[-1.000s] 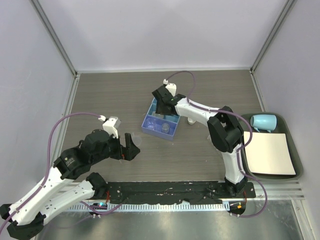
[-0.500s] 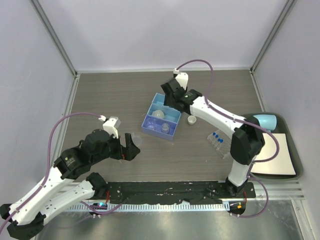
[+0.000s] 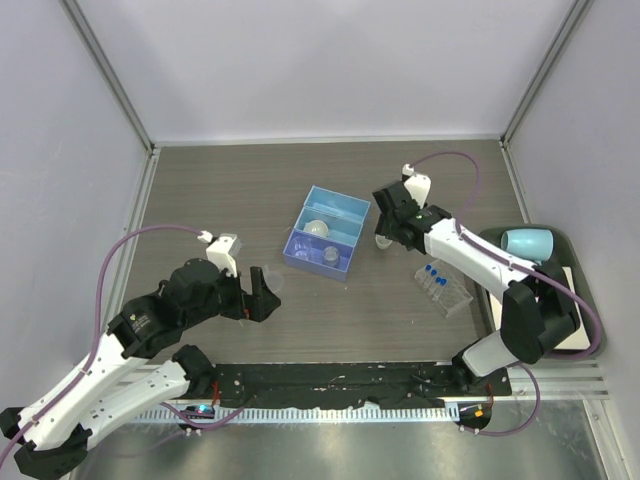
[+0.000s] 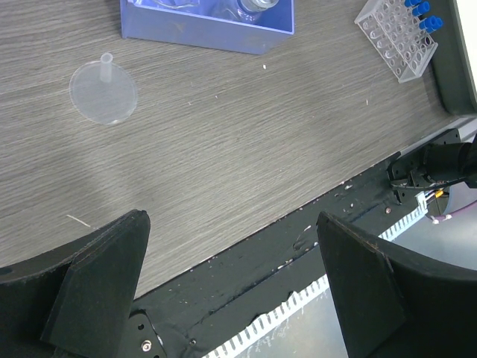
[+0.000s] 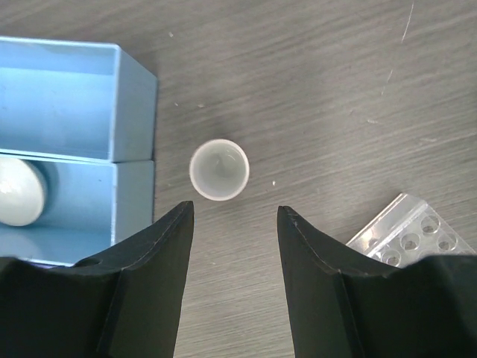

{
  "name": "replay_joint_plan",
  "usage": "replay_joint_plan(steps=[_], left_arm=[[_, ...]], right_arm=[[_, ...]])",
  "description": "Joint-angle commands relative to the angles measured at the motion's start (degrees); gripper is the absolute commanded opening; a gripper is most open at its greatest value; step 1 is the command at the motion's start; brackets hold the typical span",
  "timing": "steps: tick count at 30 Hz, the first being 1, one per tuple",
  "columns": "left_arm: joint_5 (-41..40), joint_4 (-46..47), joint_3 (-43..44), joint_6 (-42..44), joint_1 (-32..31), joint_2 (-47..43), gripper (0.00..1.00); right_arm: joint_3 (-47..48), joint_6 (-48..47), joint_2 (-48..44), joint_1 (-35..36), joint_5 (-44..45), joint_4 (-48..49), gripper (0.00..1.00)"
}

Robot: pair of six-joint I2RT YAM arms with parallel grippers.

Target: Organize the chemistry lab equipment

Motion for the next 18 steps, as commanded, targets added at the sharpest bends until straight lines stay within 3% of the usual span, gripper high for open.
replay_joint_plan(steps=[1, 18], left_arm=[[0.94, 0.94, -0.24, 0.32, 0.03, -0.11, 1.0], [0.94, 0.94, -0.24, 0.23, -0.24, -0.46, 1.0]], right_arm=[[-4.23, 2.37, -2.19, -1.74, -3.03, 5.16, 0.54], [-9.78, 2.63, 3.08, -6.93, -8.84, 13.07, 0.54]])
